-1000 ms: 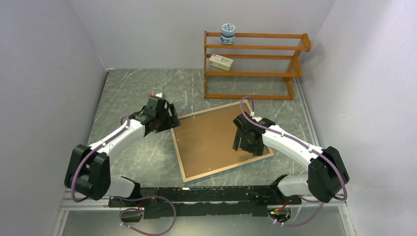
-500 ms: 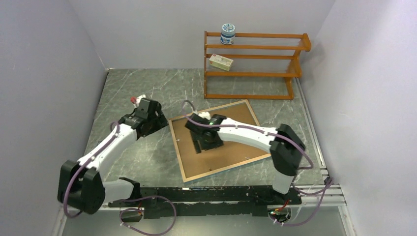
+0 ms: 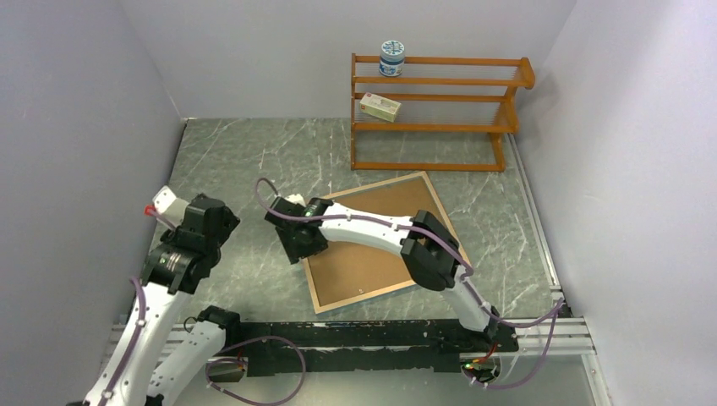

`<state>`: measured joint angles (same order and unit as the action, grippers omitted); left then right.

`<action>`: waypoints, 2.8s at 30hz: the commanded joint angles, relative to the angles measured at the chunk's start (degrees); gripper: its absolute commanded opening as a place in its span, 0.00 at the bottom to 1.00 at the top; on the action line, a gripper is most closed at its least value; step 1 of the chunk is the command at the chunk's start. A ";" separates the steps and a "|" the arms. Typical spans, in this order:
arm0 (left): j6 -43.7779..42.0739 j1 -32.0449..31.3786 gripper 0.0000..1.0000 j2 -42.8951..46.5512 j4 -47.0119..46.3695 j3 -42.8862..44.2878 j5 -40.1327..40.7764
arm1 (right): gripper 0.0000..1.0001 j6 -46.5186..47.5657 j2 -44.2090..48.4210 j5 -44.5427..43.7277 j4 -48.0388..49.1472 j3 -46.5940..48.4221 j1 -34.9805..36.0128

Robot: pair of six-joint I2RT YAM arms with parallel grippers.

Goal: Put the photo into the frame
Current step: Turn over the photo frame at the center of the board.

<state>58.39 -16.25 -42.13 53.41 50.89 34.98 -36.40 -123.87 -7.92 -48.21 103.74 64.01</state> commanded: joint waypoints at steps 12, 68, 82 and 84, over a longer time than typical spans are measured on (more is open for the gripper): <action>7.21 0.17 0.80 9.30 10.18 -3.79 3.12 | 0.46 -2.72 -6.72 -9.11 -9.47 10.63 3.58; 1.16 0.07 0.83 12.68 -29.74 -26.99 -66.76 | 0.03 -5.40 6.90 0.18 -4.10 22.22 1.22; 5.92 0.08 0.14 11.05 -31.69 -28.00 -66.97 | 0.31 -5.16 11.27 -1.00 -1.32 17.03 0.79; 4.98 0.07 0.06 11.07 -29.82 -26.42 -65.83 | 0.53 -4.21 14.36 -1.46 -0.04 14.10 0.73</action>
<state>63.72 -16.27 -31.90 22.96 22.70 -31.64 -42.26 -119.77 -7.86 -54.94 119.87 64.93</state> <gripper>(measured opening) 0.317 0.404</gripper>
